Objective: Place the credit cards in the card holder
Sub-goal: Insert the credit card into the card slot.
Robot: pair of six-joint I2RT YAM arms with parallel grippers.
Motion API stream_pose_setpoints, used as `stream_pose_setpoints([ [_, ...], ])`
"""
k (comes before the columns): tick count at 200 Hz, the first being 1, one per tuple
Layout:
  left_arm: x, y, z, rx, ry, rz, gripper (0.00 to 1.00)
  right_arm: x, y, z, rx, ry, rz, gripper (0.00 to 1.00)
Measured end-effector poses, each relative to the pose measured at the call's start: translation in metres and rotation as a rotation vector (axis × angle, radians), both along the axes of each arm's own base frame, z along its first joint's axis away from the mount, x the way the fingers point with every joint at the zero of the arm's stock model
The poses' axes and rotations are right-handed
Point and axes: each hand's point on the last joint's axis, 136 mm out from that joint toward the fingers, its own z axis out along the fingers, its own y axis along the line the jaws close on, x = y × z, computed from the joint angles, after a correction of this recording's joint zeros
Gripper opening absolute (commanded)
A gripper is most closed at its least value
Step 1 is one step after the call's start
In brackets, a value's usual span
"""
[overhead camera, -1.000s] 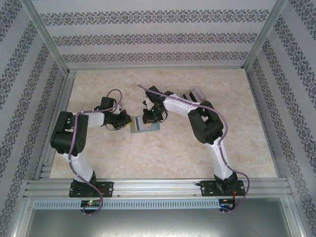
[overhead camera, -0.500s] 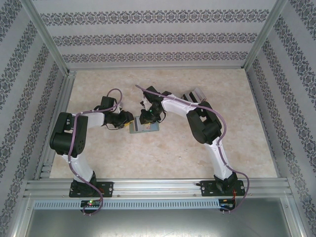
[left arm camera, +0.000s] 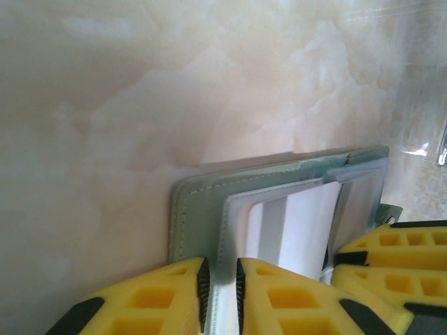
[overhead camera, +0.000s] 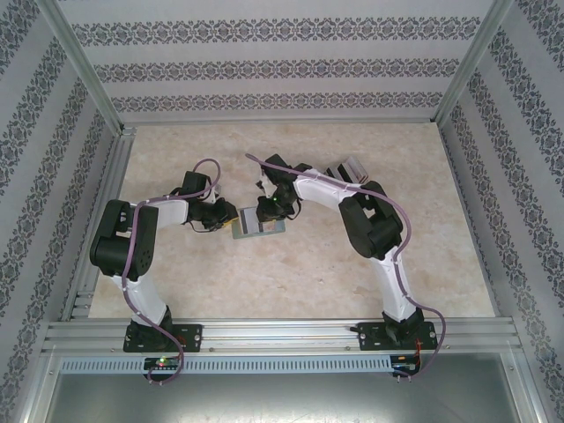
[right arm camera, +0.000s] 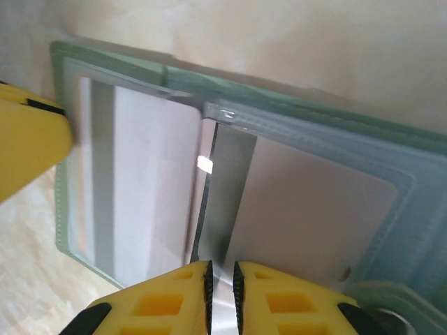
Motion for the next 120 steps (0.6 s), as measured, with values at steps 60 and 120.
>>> stream_pose_setpoints([
  [60, 0.000, -0.001, 0.000, -0.002, 0.000, -0.002, 0.21, 0.004, -0.010, 0.001, -0.024, -0.021, -0.005, 0.21],
  [120, -0.001, -0.001, 0.003, -0.002, 0.006, -0.003, 0.26, 0.001, -0.004, 0.023, 0.037, -0.026, 0.004, 0.26],
])
